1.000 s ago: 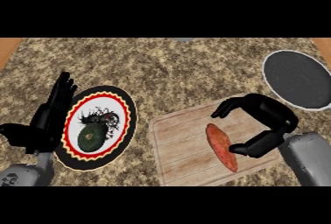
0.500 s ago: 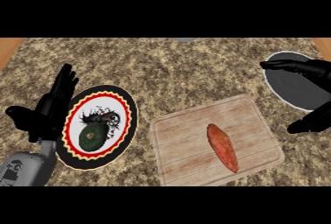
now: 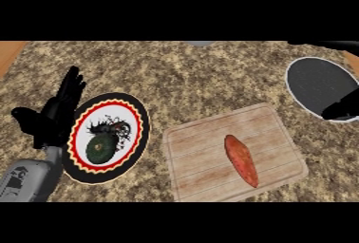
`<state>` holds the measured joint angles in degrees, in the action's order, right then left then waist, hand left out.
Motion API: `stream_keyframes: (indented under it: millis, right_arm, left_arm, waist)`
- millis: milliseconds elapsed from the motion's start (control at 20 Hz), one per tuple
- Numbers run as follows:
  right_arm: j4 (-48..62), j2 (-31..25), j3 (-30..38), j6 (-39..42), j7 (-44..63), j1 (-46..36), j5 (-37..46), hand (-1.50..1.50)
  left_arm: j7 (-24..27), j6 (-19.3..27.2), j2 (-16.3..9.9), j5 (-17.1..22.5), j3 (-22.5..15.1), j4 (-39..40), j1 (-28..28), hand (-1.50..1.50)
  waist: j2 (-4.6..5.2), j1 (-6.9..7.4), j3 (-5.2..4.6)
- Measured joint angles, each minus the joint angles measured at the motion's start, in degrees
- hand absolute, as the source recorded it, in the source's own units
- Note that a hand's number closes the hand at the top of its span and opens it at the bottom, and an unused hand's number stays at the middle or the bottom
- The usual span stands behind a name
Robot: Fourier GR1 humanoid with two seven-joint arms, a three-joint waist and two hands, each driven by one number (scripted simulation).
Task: Pick the sweet potato from the cutting board and place it in the pan
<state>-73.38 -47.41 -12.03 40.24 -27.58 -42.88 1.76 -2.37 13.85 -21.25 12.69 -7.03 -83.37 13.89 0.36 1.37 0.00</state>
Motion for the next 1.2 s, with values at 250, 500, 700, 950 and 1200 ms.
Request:
stream_keyframes:
  millis: [250, 500, 700, 950, 1200]
  right_arm:
    - [-2.2, 2.2, -2.0, 0.1, 2.3, -2.5, 0.0, -1.5]
    - [-5.4, 4.0, -5.2, 2.2, 4.5, -1.6, -2.1, -1.5]
    - [-10.5, 3.7, -6.3, 3.7, 6.7, 0.8, -4.3, -1.5]
    - [-14.8, 4.1, -7.4, 4.4, 9.6, 3.9, -2.5, -1.5]
    - [-17.5, 6.2, -6.3, 5.4, 12.5, 7.0, 0.6, -1.5]
  left_arm:
    - [-0.1, -0.6, 0.3, -0.4, 0.9, 0.6, 0.0, 0.0]
    - [1.0, -1.5, 0.4, -0.4, 1.9, 1.3, -0.8, 0.0]
    - [1.2, -1.4, 1.3, -1.0, 1.7, 0.7, -1.7, 0.0]
    - [1.7, -1.9, 2.2, -1.8, 2.6, 2.5, -0.6, 0.0]
    - [1.3, -2.5, 2.7, -2.9, 3.7, 1.9, -0.9, 0.0]
  waist:
    - [-0.2, -0.51, -0.03]
    - [-0.32, -0.86, -0.04]
    - [-0.44, -1.28, -0.03]
    - [-0.4, -1.44, -0.02]
    - [-0.4, -1.33, -0.02]
